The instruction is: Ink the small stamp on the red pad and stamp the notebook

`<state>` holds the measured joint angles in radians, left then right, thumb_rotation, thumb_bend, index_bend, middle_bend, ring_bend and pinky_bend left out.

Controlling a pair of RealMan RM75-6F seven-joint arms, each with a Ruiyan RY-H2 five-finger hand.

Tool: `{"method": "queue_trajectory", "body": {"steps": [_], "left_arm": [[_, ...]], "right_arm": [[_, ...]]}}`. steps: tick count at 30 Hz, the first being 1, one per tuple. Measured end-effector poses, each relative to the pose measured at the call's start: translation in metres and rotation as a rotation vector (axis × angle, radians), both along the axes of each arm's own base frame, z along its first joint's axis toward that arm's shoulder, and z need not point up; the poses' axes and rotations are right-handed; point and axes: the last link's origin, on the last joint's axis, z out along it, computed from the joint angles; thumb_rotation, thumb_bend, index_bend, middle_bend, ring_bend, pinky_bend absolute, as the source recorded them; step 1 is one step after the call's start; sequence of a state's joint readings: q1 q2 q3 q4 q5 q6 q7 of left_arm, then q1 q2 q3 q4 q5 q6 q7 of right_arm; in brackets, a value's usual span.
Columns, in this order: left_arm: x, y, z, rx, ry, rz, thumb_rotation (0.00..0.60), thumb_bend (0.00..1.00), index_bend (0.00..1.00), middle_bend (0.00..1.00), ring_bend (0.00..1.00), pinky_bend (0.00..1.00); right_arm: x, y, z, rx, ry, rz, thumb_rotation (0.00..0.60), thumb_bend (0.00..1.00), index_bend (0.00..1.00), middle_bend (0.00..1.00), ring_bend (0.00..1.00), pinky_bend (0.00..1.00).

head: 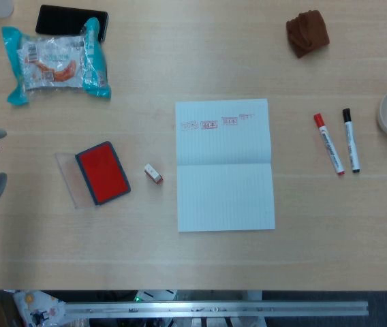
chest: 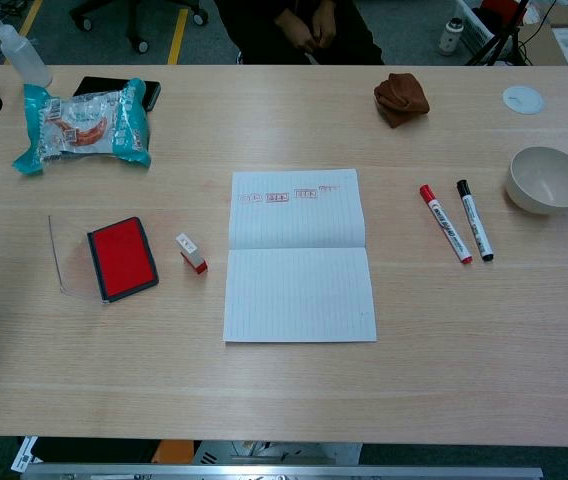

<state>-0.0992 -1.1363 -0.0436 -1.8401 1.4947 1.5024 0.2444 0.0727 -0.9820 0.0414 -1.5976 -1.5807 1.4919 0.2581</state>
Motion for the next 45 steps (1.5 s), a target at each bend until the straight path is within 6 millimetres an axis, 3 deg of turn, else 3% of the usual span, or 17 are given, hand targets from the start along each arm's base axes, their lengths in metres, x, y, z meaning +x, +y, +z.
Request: {"method": "queue_trajectory", "body": {"steps": [20, 35, 39, 43, 45], "left_arm": [[0.007, 0.008, 0.002, -0.004, -0.015, -0.045, 0.600, 0.25, 0.28, 0.41, 0.40, 0.50], [0.041, 0.037, -0.003, -0.042, -0.030, -0.232, 0.600, 0.25, 0.28, 0.43, 0.41, 0.51], [0.051, 0.046, -0.010, -0.091, -0.063, -0.270, 0.600, 0.25, 0.29, 0.49, 0.47, 0.62], [0.063, 0.056, -0.019, -0.154, -0.092, -0.318, 0.600, 0.25, 0.29, 0.65, 0.69, 0.90], [0.069, 0.062, -0.025, -0.198, -0.097, -0.344, 0.600, 0.25, 0.29, 0.73, 0.77, 0.97]], "right_arm": [[0.001, -0.008, 0.018, -0.112, -0.007, -0.003, 0.600, 0.29, 0.40, 0.39, 0.32, 0.38], [-0.001, -0.013, 0.016, -0.105, -0.008, -0.015, 0.600, 0.29, 0.40, 0.39, 0.32, 0.38], [-0.001, -0.013, 0.016, -0.104, -0.007, -0.020, 0.600, 0.29, 0.40, 0.39, 0.32, 0.38], [-0.001, -0.015, 0.015, -0.100, -0.006, -0.024, 0.600, 0.29, 0.40, 0.39, 0.32, 0.38], [0.000, -0.016, 0.014, -0.096, -0.006, -0.021, 0.600, 0.29, 0.40, 0.39, 0.32, 0.38]]}}
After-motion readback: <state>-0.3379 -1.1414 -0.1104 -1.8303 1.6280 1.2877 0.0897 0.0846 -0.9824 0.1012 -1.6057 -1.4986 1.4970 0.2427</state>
